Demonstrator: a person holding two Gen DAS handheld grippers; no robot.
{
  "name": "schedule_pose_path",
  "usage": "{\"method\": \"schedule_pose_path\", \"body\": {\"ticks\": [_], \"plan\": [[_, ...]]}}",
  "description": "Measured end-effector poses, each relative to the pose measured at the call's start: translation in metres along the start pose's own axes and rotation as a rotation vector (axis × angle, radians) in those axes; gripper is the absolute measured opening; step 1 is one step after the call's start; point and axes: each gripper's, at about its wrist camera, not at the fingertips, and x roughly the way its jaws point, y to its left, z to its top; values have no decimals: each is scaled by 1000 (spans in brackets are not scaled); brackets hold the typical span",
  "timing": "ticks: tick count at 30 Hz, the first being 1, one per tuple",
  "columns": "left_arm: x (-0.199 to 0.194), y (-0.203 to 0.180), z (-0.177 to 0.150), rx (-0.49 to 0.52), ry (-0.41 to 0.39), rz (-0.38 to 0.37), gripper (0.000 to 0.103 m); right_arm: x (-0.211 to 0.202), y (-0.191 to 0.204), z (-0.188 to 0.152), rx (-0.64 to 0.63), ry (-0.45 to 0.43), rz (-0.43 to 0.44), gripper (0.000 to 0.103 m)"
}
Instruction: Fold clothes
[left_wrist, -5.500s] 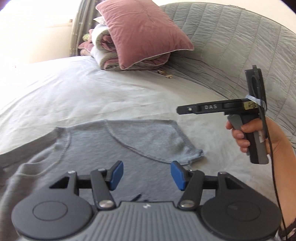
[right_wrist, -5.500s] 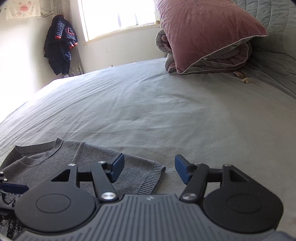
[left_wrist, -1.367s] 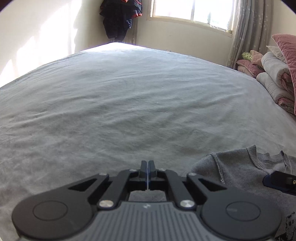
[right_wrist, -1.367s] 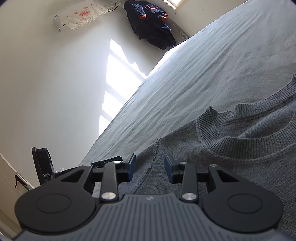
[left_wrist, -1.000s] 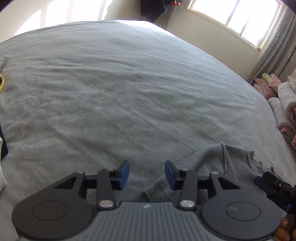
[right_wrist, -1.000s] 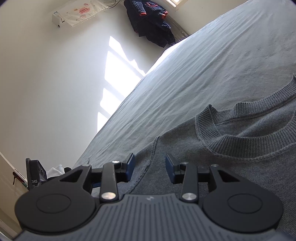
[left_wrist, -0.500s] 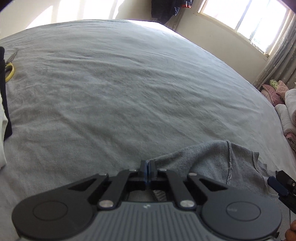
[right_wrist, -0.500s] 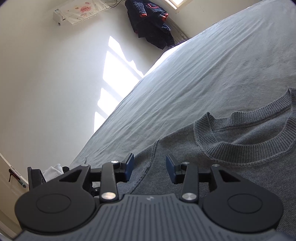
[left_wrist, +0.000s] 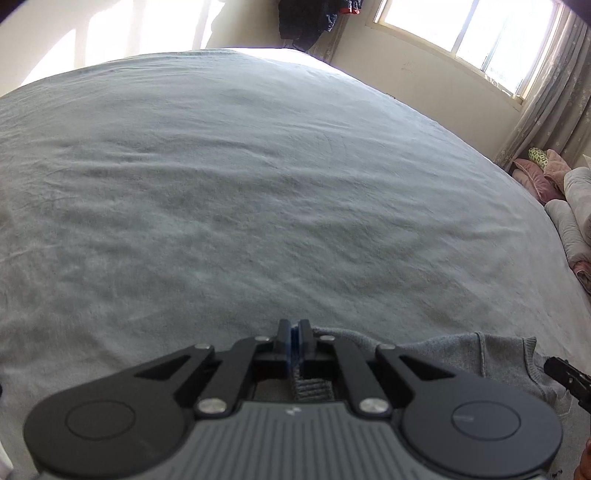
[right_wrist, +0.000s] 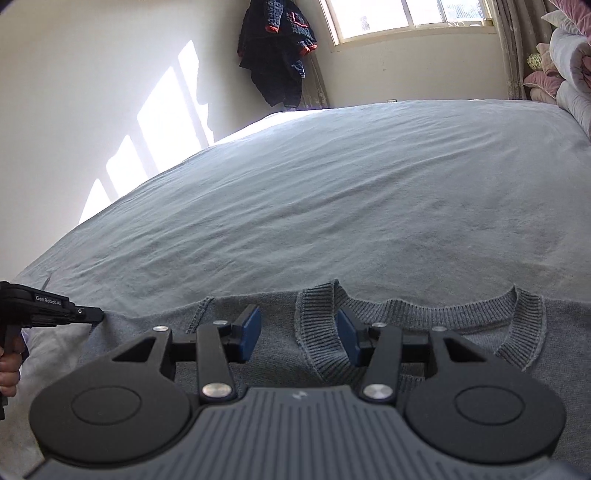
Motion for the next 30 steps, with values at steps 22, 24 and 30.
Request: {"method": "schedule_pose_path", "body": {"ticks": [22, 24, 30], "plan": [[22, -18, -13, 154, -118, 63, 4, 59, 16, 2, -86, 12, -251, 10], [14, -15, -13, 115, -93, 46, 14, 57, 22, 3, -113, 16, -269, 17], [-28, 6, -22, -67, 5, -22, 60, 23, 22, -1, -75, 42, -265, 56]]}}
